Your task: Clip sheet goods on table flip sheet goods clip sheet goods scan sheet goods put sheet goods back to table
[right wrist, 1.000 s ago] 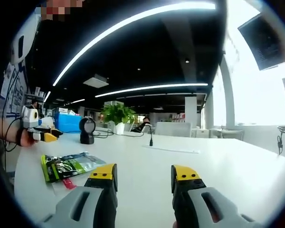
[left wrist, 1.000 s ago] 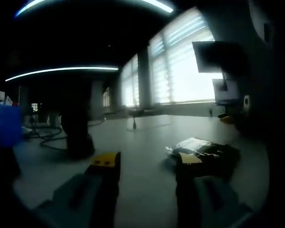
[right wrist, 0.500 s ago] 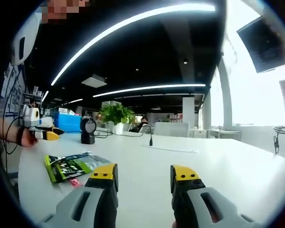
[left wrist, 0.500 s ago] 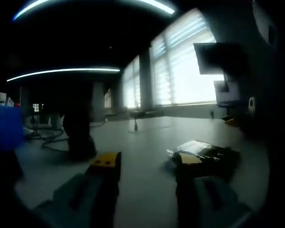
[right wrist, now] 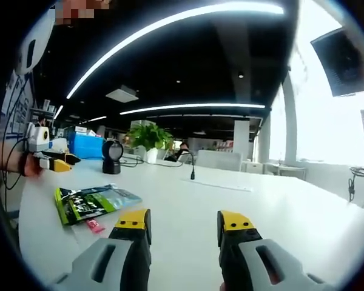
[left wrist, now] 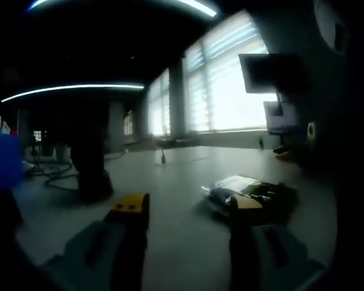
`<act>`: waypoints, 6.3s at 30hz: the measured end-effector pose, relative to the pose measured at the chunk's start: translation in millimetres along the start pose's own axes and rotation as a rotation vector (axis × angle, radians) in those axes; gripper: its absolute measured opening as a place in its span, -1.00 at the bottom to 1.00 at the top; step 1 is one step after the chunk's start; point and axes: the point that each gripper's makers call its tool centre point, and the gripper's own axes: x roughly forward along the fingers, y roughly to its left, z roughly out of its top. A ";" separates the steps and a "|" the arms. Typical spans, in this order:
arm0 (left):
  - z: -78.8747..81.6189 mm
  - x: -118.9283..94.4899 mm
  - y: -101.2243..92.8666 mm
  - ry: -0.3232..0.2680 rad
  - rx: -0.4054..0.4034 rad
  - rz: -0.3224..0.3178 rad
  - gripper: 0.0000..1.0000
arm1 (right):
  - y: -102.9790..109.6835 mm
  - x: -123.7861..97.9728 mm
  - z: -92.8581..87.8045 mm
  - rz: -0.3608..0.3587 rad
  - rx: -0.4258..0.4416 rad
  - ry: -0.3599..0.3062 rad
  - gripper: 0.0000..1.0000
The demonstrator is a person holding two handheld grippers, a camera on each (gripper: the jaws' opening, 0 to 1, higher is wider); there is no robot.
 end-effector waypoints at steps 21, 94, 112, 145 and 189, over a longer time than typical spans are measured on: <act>2.5 -0.3 1.8 -0.007 0.010 0.018 -0.16 | 39.9 2.3 16.2 0.015 0.065 -0.017 -0.24; 3.8 -3.4 -0.7 -0.037 -0.008 -0.013 -0.26 | 235.7 38.4 5.7 0.187 -0.135 0.210 -0.33; 4.0 -3.2 -1.0 -0.037 -0.005 -0.013 -0.27 | 244.1 34.8 -12.6 0.195 -0.048 0.305 -0.72; 4.4 -3.4 -1.7 -0.037 -0.002 -0.016 -0.27 | 241.2 33.5 -8.9 0.211 0.185 0.335 -0.91; 4.7 -3.6 -2.2 -0.039 0.004 -0.018 -0.28 | 223.8 17.0 -6.7 0.222 0.299 0.311 -1.00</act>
